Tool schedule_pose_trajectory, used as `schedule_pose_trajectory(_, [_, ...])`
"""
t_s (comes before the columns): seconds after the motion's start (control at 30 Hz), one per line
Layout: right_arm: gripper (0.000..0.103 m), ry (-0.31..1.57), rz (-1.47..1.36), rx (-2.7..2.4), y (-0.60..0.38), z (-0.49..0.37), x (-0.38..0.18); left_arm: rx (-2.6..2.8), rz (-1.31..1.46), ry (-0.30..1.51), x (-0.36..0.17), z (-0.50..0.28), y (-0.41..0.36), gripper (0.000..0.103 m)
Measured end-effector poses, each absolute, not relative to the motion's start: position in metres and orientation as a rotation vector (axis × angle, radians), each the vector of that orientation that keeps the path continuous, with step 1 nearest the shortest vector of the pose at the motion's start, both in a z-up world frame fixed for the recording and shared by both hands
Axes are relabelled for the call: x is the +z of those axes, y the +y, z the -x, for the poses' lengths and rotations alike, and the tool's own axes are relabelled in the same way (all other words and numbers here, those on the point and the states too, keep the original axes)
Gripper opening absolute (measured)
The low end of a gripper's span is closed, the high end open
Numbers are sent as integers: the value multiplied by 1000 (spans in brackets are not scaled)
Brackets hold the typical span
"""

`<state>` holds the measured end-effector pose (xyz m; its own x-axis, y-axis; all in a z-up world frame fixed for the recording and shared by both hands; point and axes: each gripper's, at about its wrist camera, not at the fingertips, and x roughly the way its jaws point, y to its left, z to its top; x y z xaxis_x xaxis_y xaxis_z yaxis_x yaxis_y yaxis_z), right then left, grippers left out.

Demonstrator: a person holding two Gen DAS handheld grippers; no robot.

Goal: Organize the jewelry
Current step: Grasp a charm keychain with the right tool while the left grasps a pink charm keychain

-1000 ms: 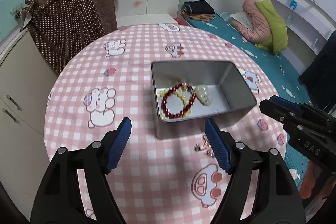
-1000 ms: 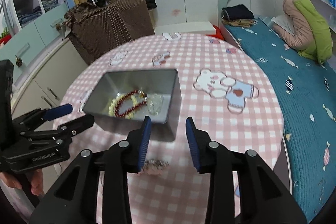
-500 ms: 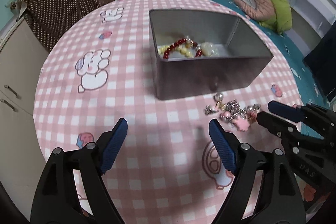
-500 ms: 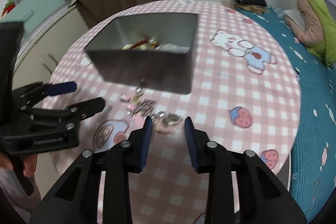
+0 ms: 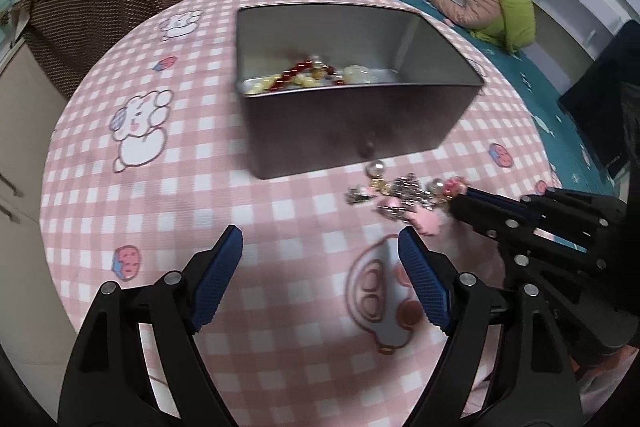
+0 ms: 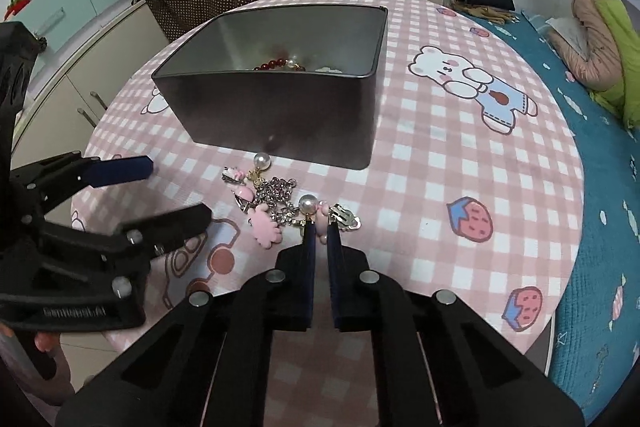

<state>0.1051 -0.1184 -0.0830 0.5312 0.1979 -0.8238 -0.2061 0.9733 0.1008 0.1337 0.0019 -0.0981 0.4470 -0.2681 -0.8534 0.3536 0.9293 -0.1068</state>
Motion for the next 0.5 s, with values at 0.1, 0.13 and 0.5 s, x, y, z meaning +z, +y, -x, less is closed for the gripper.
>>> schedule_pose_trajectory(0.1, [5,984,-5,245,-119,-105,-83,-404,-99,1044,-99,-132,-6,81])
schedule_pose_trajectory(0.13, [5,983,-5,245,-120,-105,-82,-408,-101,1046,-99,-131,-8,81])
schedule_pose_trajectory(0.5, [5,938,-53,224,-141,-99,-65,-452,-110,1049,-100,-130,-24,81])
